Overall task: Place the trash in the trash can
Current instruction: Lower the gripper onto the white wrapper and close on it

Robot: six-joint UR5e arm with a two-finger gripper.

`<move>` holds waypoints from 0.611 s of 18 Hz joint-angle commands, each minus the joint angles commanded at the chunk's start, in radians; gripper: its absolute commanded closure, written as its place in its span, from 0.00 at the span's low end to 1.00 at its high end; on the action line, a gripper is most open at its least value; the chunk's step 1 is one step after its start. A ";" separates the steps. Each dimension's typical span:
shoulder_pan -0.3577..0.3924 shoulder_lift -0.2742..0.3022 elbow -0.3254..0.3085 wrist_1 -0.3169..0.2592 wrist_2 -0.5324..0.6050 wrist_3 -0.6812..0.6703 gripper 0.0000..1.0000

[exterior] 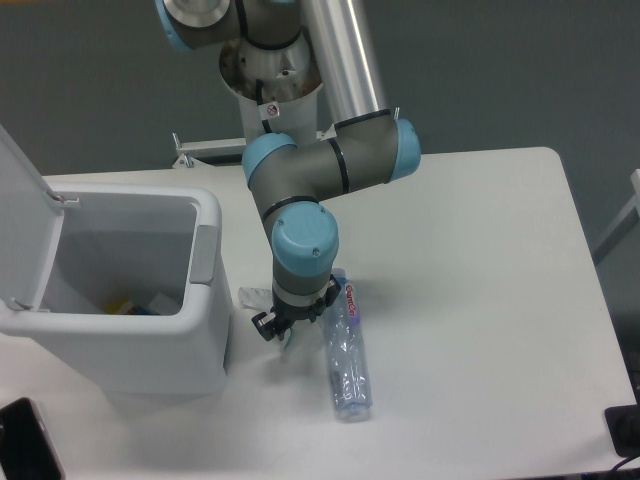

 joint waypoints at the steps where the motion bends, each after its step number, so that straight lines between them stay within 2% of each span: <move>1: 0.000 0.003 0.000 -0.002 0.003 0.006 0.69; 6: 0.000 0.009 -0.003 -0.003 0.003 0.008 1.00; 9: 0.003 0.021 0.011 -0.005 0.005 0.012 1.00; 11: 0.009 0.049 0.011 -0.011 0.003 0.047 1.00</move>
